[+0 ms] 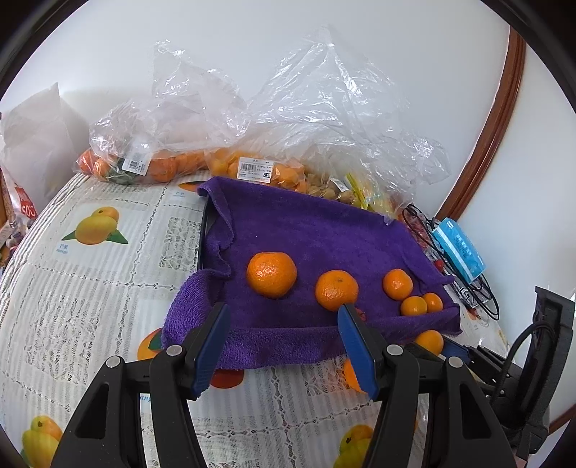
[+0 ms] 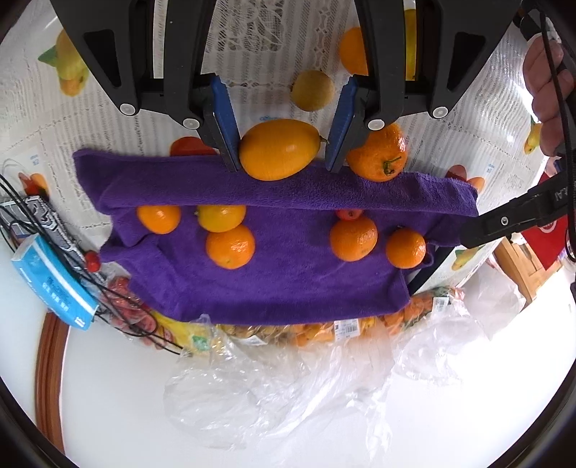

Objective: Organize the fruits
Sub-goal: 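Close the right gripper on an orange while the left gripper closes on a large orange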

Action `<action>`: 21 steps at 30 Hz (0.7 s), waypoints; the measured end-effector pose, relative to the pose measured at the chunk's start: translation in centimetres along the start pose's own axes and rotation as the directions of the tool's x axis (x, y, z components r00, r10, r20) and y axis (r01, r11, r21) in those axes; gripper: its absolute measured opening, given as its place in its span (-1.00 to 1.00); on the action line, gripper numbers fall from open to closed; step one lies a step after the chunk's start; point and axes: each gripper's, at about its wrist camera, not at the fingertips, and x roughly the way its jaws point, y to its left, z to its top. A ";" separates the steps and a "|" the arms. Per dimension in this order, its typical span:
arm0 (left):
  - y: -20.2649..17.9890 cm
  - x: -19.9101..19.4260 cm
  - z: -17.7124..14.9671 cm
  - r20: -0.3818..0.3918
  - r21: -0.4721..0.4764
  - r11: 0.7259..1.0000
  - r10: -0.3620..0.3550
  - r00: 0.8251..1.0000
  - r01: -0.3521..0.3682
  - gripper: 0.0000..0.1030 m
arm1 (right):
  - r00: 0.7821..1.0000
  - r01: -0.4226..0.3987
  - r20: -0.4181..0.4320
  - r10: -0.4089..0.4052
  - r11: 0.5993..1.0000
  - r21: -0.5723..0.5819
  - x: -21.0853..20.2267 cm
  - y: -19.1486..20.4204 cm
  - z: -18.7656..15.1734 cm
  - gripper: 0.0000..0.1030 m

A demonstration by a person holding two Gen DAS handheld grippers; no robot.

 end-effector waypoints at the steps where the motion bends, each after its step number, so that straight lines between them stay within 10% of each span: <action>1: 0.0 0.0 0.0 -0.002 -0.001 1.000 -0.002 1.000 0.002 0.16 | 1.000 0.005 0.006 -0.005 1.000 0.002 -0.3 -0.2 0.0 -0.07; 10: -0.6 0.3 -0.3 -0.012 0.024 1.000 -0.013 1.000 0.014 0.16 | 0.996 0.067 0.055 -0.069 0.997 0.039 -3.3 -2.5 -0.7 -0.08; 13: -0.9 0.3 -0.4 -0.014 0.036 0.999 -0.018 1.000 0.019 0.16 | 0.993 0.094 0.061 -0.097 0.994 0.058 -4.0 -3.8 -1.2 -0.51; 21: -1.5 0.5 -0.7 -0.017 0.062 0.998 -0.011 1.000 0.012 0.16 | 0.997 0.082 0.007 -0.083 0.991 0.108 -2.6 -6.1 -3.1 -0.38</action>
